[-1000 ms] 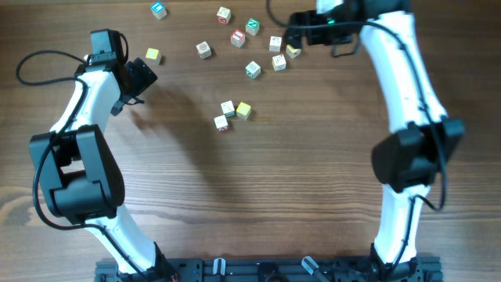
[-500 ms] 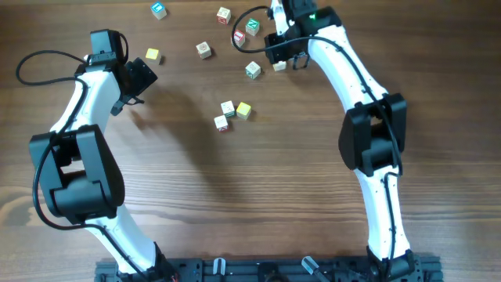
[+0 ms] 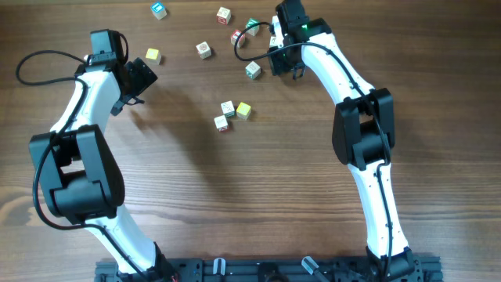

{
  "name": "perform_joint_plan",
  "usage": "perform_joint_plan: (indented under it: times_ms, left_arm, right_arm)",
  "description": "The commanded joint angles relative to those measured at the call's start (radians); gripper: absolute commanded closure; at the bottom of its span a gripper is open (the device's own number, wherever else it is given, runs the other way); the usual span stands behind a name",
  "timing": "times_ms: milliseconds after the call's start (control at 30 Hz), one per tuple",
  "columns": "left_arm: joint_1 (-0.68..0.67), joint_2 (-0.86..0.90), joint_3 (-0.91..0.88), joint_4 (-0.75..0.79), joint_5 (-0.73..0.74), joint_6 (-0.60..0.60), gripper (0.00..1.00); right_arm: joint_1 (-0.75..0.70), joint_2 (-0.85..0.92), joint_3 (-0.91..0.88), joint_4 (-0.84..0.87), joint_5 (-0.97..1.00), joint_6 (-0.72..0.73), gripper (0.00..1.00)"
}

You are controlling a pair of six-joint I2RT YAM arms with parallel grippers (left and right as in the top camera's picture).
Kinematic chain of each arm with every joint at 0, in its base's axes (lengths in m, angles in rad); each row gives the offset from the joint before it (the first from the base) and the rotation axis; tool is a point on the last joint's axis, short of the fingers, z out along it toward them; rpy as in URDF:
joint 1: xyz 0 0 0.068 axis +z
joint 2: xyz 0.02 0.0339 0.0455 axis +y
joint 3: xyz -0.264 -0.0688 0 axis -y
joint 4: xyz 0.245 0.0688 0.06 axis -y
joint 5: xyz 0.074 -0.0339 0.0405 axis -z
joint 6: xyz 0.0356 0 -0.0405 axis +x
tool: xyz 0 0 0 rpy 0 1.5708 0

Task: Form a circle
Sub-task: 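Move the right gripper forward over the far blocks, then lower the right gripper and grasp the airplane block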

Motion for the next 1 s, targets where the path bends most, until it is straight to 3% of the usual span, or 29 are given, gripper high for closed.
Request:
perform_joint_plan:
  times_ms: [0, 167, 333, 433, 767, 900, 967]
  left_arm:
    - [0.001, -0.016, 0.011, 0.001, 0.001, 0.008, 0.0]
    - [0.001, -0.016, 0.011, 0.001, 0.001, 0.008, 0.0]
    - [0.001, -0.016, 0.011, 0.001, 0.001, 0.008, 0.0]
    - [0.001, -0.016, 0.011, 0.001, 0.001, 0.008, 0.0]
    - [0.001, -0.016, 0.011, 0.001, 0.001, 0.008, 0.0]
    - [0.001, -0.016, 0.011, 0.001, 0.001, 0.007, 0.0]
    - [0.001, -0.016, 0.011, 0.001, 0.001, 0.008, 0.0]
  right_arm:
    - [0.004, 0.003, 0.007, 0.0, 0.034, -0.002, 0.4]
    - [0.008, -0.034, 0.007, 0.017, 0.034, -0.002, 0.39]
    - [0.008, -0.049, 0.007, 0.02, 0.03, 0.0, 0.5]
    - [0.008, -0.052, 0.007, 0.025, 0.031, -0.002, 0.43]
    - [0.008, -0.107, 0.007, 0.031, 0.033, -0.002, 0.44]
    - [0.008, -0.106, 0.006, 0.016, 0.023, 0.002, 0.5]
    - [0.008, -0.106, 0.006, 0.013, -0.021, 0.001, 0.44]
